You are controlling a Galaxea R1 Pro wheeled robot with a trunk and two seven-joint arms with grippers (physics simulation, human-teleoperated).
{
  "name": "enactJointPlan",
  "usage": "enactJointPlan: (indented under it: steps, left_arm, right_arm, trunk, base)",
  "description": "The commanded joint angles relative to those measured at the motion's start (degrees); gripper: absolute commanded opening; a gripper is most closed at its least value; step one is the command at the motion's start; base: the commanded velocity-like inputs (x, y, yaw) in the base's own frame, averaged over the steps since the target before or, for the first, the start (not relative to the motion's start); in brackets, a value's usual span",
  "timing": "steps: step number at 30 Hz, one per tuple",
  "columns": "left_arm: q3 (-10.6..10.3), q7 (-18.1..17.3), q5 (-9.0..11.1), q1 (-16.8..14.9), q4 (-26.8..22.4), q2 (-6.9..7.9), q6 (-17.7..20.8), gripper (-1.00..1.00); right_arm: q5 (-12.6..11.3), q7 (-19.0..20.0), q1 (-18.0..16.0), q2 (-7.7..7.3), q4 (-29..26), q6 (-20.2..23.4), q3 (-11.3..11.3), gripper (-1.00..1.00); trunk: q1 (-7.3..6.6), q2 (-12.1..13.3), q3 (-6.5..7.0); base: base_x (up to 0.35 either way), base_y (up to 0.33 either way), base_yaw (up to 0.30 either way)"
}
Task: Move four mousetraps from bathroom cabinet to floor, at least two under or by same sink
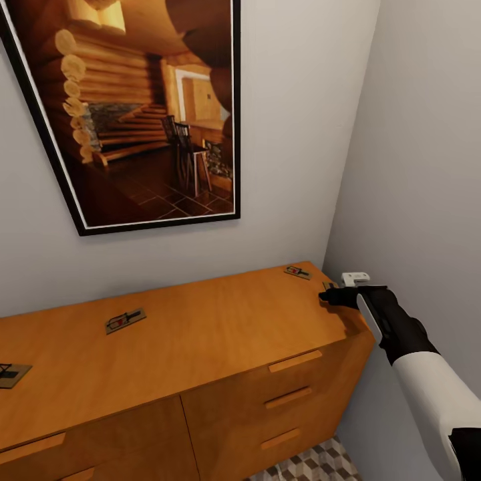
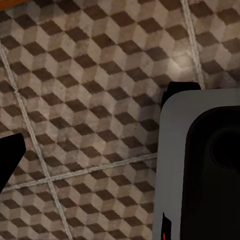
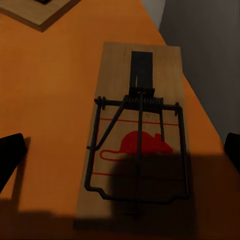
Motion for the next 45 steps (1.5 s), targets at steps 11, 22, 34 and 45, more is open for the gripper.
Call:
enactJointPlan:
  steps: [11, 22, 34, 45]
  left_arm:
    - [0.3, -0.3, 0.1, -0.1, 0.3, 0.05, -0.4, 1.0]
    - [0.3, -0.3, 0.1, -0.1, 0.3, 0.06, -0.4, 1.0]
    - [0.3, -0.2, 0.1, -0.1, 0.3, 0.06, -0.4, 1.0]
    - [0.3, -0.2, 0.1, -0.1, 0.3, 0.06, -0.4, 1.0]
  right_arm:
    - [-0.9, 0.4, 0.0, -0.06, 0.0, 0.3, 0.2, 1.0]
    - [-0.9, 0.4, 0.0, -0.12, 0.0, 0.2, 0.2, 1.0]
    - [-0.7, 0.3, 0.0, -0.13, 0.0, 0.2, 0.1, 1.0]
    - [-0.9, 0.4, 0.0, -0.13, 0.0, 0.2, 0.2, 1.0]
  trunk:
    - [0.0, 0.0, -0.07]
    - [0.0, 0.0, -0.07]
    - [0.0, 0.0, -0.07]
    - [0.0, 0.0, -0.16]
  base:
    - [0.0, 0.0, 0.0]
    - [0.0, 0.0, 0.0]
    - [0.0, 0.0, 0.0]
    - [0.0, 0.0, 0.0]
